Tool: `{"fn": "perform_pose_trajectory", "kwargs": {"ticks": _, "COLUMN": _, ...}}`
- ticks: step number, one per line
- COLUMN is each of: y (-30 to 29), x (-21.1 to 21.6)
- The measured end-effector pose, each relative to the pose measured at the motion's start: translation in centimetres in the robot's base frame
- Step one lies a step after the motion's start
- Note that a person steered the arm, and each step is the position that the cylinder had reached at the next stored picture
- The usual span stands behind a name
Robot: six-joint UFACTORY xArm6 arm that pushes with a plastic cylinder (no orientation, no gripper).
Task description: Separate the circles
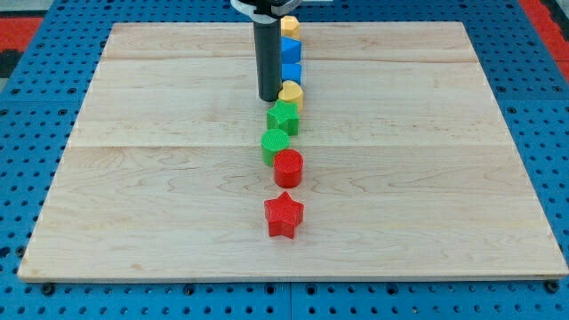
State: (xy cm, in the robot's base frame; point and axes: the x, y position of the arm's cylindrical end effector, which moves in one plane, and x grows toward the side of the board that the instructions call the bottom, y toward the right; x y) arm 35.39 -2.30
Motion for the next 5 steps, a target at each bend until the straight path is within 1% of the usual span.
{"fn": "perform_pose_trajectory", "kwargs": {"ticks": 1, "y": -0.1, "x": 0.0}}
{"fn": "perform_pose_trajectory", "kwargs": {"ticks": 2, "y": -2.0, "x": -0.4}}
{"fn": "perform_pose_trajectory", "kwargs": {"ticks": 3, "y": -6.4, "x": -0.4}}
{"fn": "perform_pose_trajectory", "kwargs": {"ticks": 4, "y": -8.5, "x": 1.5}}
{"fn": "perform_pose_trajectory", "kwargs": {"ticks": 5, "y": -9.2, "x": 2.1}}
